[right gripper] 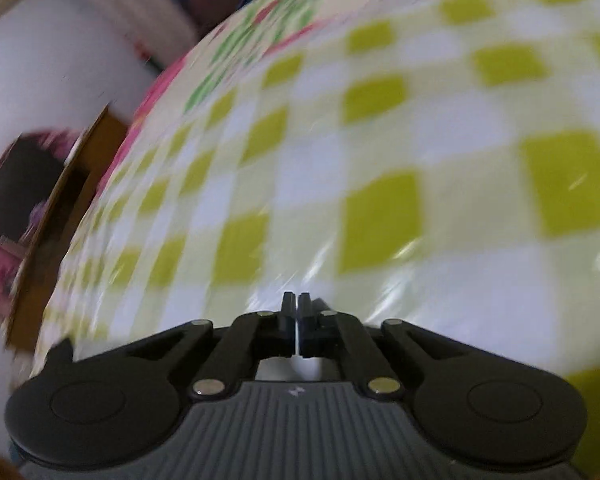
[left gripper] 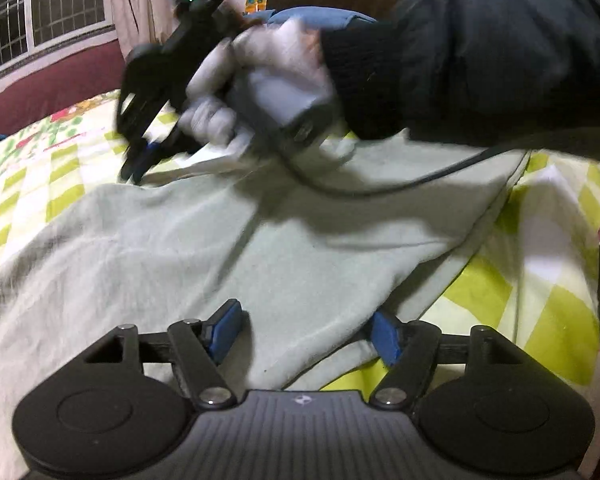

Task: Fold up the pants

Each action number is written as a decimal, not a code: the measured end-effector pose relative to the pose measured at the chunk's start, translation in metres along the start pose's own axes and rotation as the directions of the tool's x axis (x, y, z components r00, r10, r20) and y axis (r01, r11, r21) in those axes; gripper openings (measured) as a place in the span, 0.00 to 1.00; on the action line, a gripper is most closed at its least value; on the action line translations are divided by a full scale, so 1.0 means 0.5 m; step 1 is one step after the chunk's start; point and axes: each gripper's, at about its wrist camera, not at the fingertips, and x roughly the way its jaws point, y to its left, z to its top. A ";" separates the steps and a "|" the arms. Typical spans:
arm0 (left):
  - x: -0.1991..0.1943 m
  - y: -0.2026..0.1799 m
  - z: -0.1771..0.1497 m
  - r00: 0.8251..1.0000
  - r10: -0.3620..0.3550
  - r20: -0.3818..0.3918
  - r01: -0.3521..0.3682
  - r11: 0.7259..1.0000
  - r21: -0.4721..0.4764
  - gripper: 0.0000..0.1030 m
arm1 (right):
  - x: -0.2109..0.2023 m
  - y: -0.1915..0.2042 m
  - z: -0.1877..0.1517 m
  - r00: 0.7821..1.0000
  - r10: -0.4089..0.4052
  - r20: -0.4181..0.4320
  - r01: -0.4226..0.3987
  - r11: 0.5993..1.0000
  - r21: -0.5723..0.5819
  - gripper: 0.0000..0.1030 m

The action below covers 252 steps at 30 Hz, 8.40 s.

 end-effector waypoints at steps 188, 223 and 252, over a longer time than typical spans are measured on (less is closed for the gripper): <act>-0.285 0.278 -0.153 0.975 0.217 0.037 -0.162 0.820 -0.550 0.87 | -0.036 0.490 -0.322 0.985 0.085 0.151 0.017 0.821 -0.570 0.04; -0.337 0.305 -0.119 0.904 0.407 0.133 -0.306 0.831 -0.465 0.92 | -0.033 0.388 -0.245 0.979 -0.179 0.100 0.198 0.705 -0.681 0.44; -0.238 0.236 -0.161 0.870 0.484 -0.100 -0.492 0.831 -0.258 0.92 | 0.189 0.464 -0.238 0.981 -0.083 -0.174 -0.067 0.700 -0.711 0.15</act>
